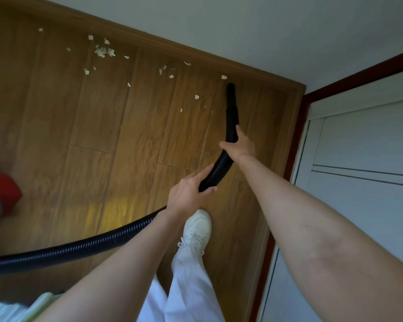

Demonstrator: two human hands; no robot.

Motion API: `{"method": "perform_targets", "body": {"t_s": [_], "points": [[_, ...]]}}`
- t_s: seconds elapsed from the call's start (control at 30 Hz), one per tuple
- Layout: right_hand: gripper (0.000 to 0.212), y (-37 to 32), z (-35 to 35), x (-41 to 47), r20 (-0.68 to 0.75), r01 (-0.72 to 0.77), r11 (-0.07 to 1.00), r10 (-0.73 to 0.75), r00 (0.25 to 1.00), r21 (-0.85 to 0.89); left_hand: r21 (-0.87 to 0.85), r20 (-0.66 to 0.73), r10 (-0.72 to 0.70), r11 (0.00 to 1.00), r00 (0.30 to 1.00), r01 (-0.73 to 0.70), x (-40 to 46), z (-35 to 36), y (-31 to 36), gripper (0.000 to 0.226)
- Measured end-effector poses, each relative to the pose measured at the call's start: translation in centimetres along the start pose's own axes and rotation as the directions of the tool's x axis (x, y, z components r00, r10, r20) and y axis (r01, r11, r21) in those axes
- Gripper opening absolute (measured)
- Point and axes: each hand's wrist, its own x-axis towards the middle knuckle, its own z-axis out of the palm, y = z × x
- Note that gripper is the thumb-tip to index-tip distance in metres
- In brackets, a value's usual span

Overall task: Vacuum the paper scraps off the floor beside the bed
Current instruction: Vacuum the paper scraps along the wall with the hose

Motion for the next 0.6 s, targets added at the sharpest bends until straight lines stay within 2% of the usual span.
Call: {"method": "perform_targets", "body": {"t_s": [0.23,0.43,0.6], "points": [[0.083,0.3,-1.5,1.0,-0.022,-0.025,1.000,0.025,0.999,0.017,0.040,0.006,0.041,0.998,0.999,-0.041,2.0,0.5,0.6,0.061],[0.083,-2.3,1.2,0.9,0.055,0.070,0.998,-0.070,0.996,0.004,-0.067,-0.048,0.010,0.998,0.999,-0.013,0.8,-0.6,-1.1,0.068],[0.084,-3.0,3.7,0.4,0.118,0.132,0.991,-0.129,0.985,-0.024,-0.051,-0.085,-0.034,0.998,0.996,0.030,-1.2,-0.7,-2.3,0.074]]}}
